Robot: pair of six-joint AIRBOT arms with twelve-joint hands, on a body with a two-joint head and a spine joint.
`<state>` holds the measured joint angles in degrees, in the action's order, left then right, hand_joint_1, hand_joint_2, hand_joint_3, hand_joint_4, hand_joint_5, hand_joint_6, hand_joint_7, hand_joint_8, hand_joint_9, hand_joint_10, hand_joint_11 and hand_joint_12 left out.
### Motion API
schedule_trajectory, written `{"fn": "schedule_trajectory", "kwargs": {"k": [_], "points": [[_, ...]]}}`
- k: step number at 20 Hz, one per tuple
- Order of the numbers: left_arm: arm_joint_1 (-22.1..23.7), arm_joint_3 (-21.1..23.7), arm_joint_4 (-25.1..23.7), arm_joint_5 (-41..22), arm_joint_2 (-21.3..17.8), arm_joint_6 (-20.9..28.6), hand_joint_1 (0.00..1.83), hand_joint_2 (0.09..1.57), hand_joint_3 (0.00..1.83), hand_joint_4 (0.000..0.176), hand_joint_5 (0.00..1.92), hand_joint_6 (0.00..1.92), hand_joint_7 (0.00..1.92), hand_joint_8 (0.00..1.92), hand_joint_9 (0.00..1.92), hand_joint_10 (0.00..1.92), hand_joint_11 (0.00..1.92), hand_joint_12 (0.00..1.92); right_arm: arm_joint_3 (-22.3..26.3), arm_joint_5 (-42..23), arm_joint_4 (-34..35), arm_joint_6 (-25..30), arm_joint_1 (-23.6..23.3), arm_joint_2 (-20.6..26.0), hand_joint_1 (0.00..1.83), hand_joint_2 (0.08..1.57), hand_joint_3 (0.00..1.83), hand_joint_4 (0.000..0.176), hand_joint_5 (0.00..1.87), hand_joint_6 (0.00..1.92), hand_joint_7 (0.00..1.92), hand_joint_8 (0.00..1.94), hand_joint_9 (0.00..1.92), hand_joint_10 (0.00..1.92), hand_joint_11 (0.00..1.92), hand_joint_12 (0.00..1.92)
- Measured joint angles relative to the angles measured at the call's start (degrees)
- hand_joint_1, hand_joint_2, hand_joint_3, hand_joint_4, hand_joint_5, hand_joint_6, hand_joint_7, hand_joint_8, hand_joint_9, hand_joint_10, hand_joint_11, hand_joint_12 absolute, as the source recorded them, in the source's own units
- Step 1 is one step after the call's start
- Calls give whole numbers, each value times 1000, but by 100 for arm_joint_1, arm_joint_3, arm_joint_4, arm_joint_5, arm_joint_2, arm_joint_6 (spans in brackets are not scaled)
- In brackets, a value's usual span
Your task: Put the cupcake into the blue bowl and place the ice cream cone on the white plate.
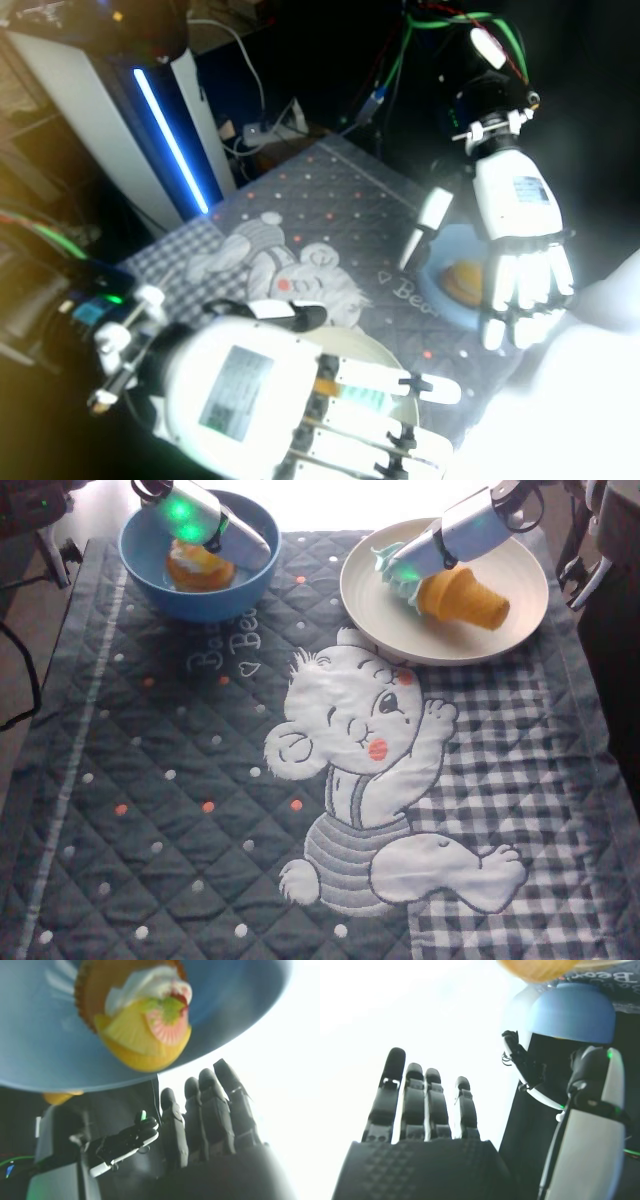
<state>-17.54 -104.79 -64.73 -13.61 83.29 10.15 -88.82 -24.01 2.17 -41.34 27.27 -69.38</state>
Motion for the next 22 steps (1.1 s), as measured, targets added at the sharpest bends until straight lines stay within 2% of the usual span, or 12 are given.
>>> {"fn": "schedule_trajectory", "kwargs": {"k": [2,6,9,10,11,12,13,15,16,19,21,22], "points": [[4,0,0,17,-17,-2,760,885,2,103,389,0,321,1,280,3,0,839,0,0,-2,0,0,0,811,645,0,141,104,0,92,2,97,3,0,805],[17,31,0,24,-55,0,766,893,0,106,393,0,326,1,299,5,0,820,4,-2,-2,-2,0,0,814,645,1,112,100,2,133,4,195,19,0,1106],[37,79,0,28,-94,-2,801,871,0,116,407,3,349,5,316,5,0,807,26,-4,2,-2,0,2,849,658,3,137,99,0,51,0,141,0,0,1056],[55,127,-2,24,-129,0,770,877,0,134,377,0,320,0,305,1,0,832,42,-13,0,-4,0,2,857,677,3,129,74,0,31,0,241,27,0,1262],[76,133,2,-26,-153,-2,778,883,1,114,375,1,315,0,303,0,0,782,107,-28,22,-7,0,4,845,669,0,137,77,1,36,1,237,16,0,1265],[85,192,26,-39,-208,-2,814,876,0,89,347,1,294,1,284,0,0,689,164,-61,20,-9,0,2,842,639,0,148,91,1,66,4,206,10,0,1133],[87,282,192,-125,-310,-116,766,879,0,86,298,0,262,0,213,0,0,307,289,-153,17,-9,0,13,810,644,0,140,65,2,43,25,50,11,0,639],[94,678,837,-339,-688,-723,738,869,0,94,265,0,222,1,174,0,0,297,584,-398,-96,-7,0,120,773,658,0,153,54,10,69,3,1,0,0,140],[181,927,949,-487,-977,-933,754,875,0,84,234,0,192,0,175,0,0,522,761,-601,-168,-9,0,243,756,673,0,157,51,2,50,2,0,0,0,125],[459,1523,1528,-898,-1777,-1517,693,797,0,131,154,0,129,0,126,0,0,560,1209,-1283,-179,-7,0,741,713,662,0,176,19,2,21,2,0,0,0,588],[514,1893,1681,-1143,-2153,-1790,641,791,0,127,113,0,87,0,101,0,0,598,1453,-1670,-164,-9,0,1056,724,682,0,176,9,1,0,0,0,0,0,422],[531,2087,1696,-1222,-2315,-1873,699,764,0,136,128,7,116,11,108,3,0,600,1582,-1862,-151,-11,0,1178,687,693,0,176,27,0,0,0,0,0,0,561]]}}
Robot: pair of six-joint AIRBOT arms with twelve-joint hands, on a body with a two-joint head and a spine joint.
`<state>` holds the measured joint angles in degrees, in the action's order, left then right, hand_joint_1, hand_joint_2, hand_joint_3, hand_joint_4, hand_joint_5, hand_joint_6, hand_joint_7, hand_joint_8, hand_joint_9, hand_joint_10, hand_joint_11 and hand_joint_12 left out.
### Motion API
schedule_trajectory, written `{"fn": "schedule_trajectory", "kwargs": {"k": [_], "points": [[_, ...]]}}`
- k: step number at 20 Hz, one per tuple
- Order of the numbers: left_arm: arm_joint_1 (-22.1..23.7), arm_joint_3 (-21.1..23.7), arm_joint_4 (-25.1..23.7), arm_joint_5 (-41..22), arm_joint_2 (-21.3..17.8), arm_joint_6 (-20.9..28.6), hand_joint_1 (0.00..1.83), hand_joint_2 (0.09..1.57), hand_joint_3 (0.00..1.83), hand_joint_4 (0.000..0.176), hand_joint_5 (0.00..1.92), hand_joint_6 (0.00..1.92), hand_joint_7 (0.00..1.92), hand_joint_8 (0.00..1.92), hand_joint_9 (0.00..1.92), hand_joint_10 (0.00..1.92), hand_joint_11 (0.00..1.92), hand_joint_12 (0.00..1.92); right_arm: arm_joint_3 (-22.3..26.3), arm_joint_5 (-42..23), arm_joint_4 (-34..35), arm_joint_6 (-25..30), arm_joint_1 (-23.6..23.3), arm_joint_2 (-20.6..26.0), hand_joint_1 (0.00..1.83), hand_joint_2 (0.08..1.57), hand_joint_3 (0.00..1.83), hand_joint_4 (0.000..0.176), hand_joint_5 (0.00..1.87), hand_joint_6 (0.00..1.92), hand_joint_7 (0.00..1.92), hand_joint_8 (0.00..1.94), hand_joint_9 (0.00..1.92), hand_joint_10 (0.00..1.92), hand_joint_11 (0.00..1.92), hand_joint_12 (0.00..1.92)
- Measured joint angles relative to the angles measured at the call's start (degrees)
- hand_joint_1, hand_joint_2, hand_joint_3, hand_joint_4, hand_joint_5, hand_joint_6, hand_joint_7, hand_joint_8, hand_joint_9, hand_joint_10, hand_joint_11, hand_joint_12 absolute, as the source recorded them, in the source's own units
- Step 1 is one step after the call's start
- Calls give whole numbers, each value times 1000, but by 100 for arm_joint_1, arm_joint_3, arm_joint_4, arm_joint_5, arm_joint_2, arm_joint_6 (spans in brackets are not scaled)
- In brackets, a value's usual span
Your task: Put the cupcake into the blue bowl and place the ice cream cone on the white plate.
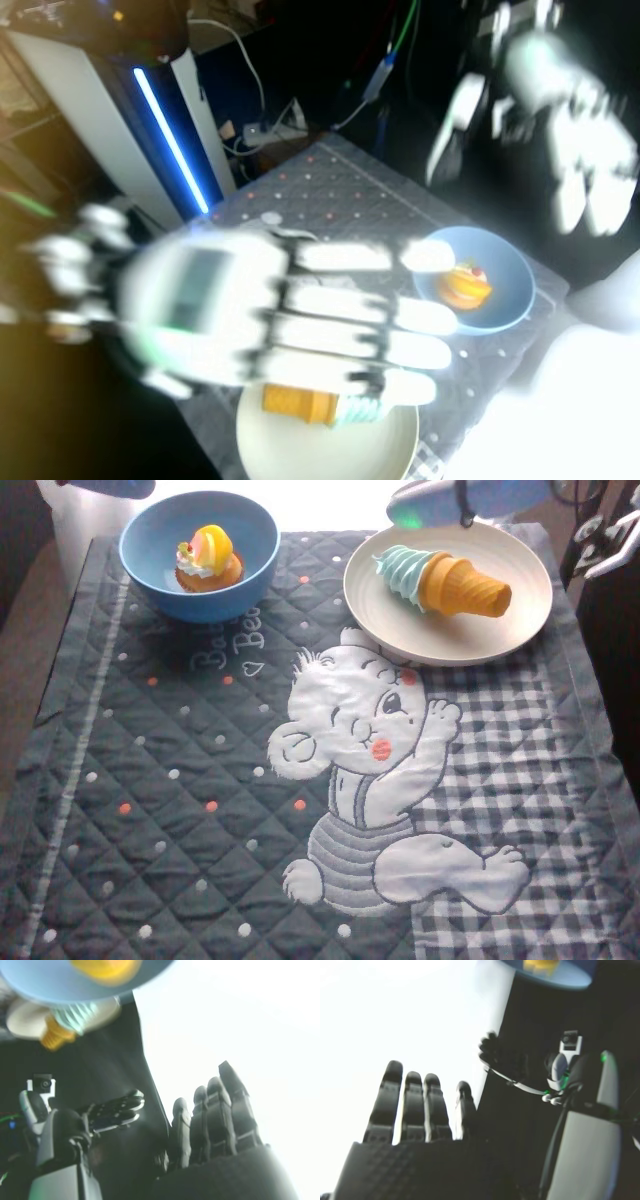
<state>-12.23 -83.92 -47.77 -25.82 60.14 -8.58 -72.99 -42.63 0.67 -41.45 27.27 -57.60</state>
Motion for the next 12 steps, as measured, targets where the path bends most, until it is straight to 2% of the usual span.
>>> {"fn": "schedule_trajectory", "kwargs": {"k": [1,3,4,5,6,7,8,9,10,11,12], "points": [[28,286,2,-216,-199,-85,740,749,0,161,122,2,112,5,89,3,0,525,221,-280,-55,-4,0,175,699,691,0,176,33,1,0,0,0,0,0,587],[46,496,52,-505,-367,-168,766,732,0,175,113,1,104,0,78,1,0,398,461,-529,-177,-7,0,330,719,710,0,159,20,2,55,4,59,10,0,753],[24,590,120,-697,-476,-179,762,737,0,176,92,2,83,1,74,1,0,323,601,-671,-291,-2,0,439,711,715,2,146,6,0,64,5,64,10,0,769],[-101,697,361,-911,-608,-278,772,734,0,176,81,0,80,2,82,4,0,307,737,-802,-385,-7,0,540,716,715,1,153,11,3,63,4,61,8,0,771],[-219,800,520,-1025,-739,-415,818,740,0,176,91,0,105,0,107,2,0,342,863,-925,-396,-39,0,634,718,727,1,167,1,0,42,14,20,27,0,568],[-358,907,671,-1147,-892,-595,762,729,1,176,101,0,122,0,128,0,0,420,1003,-1075,-437,-94,9,750,729,716,1,174,0,0,30,3,3,5,0,295],[-455,988,846,-1213,-973,-686,679,715,2,155,106,0,132,0,164,0,0,550,1104,-1167,-433,-164,26,824,743,709,0,176,2,0,40,1,17,4,0,166],[-551,1054,1025,-1342,-1036,-807,661,780,5,147,106,0,117,0,159,0,0,620,1209,-1307,-435,-238,87,903,748,696,0,176,7,0,52,1,20,2,0,177],[-697,1141,1241,-1545,-1102,-901,658,825,9,168,74,3,66,5,97,6,0,487,1368,-1460,-442,-367,164,1032,745,673,0,176,33,0,63,1,34,3,0,261],[-844,1217,1384,-1759,-1145,-1003,639,836,10,173,72,5,63,7,93,10,0,456,1499,-1582,-479,-439,243,1130,732,660,0,176,40,0,70,1,44,3,0,344],[-1032,1311,1539,-1998,-1198,-1075,638,821,2,168,72,1,92,1,127,5,11,480,1591,-1718,-498,-490,332,1191,737,653,0,176,35,2,71,0,48,2,0,402]]}}
